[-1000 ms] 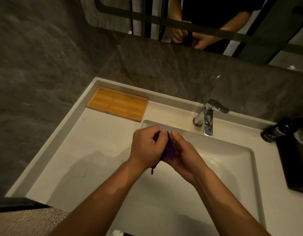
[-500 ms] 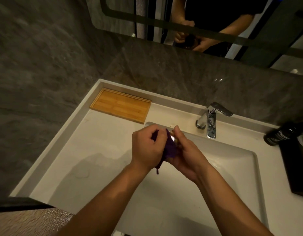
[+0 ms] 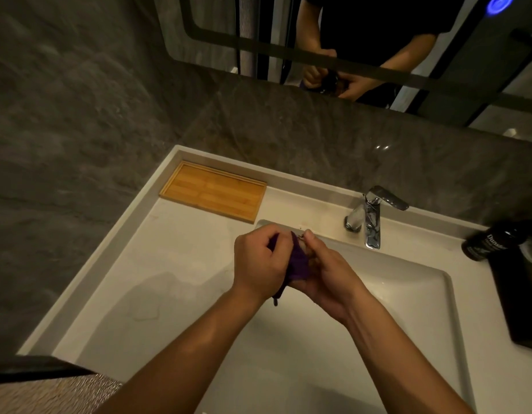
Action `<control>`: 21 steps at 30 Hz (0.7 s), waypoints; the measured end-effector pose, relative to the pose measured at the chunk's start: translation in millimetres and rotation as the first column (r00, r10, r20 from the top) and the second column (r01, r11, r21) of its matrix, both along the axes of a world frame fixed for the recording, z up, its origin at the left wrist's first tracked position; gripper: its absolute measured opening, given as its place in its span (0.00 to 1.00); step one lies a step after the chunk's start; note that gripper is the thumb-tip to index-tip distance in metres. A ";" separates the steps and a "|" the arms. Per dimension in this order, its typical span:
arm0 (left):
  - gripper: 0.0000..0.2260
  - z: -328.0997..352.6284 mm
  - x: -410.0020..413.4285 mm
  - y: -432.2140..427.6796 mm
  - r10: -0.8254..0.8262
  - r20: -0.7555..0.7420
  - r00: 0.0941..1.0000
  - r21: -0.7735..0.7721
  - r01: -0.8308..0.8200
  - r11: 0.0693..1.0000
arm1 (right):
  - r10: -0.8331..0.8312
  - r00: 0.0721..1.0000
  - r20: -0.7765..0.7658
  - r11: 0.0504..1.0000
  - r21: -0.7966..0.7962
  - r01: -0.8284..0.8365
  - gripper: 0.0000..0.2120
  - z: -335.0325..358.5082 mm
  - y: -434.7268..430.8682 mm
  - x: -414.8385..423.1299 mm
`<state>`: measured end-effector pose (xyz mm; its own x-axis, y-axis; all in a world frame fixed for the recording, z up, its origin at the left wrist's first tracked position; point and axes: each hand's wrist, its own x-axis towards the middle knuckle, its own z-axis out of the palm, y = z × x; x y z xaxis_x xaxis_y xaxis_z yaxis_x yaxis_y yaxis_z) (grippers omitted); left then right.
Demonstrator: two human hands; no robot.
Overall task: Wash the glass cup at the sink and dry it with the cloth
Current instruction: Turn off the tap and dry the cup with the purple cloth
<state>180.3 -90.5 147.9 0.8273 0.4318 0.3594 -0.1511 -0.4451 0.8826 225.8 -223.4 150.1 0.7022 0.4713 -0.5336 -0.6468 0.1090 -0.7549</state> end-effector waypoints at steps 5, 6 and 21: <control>0.11 -6.8 -9.0 -3.5 0.006 0.045 0.999 -0.232 0.005 0.973 | -0.006 0.974 -0.227 0.990 0.132 0.037 0.30 -6.1 -0.7 -3.3; 0.12 -3.8 -4.1 0.1 -0.027 -0.022 0.999 -0.196 0.022 0.980 | -0.013 0.988 -0.152 0.997 0.077 0.025 0.29 -6.0 -1.5 -3.6; 0.13 -0.3 4.9 -0.9 -0.052 -0.033 0.998 -0.161 0.046 0.986 | -0.130 0.964 -0.230 0.980 0.117 0.160 0.28 -9.6 -3.2 -4.7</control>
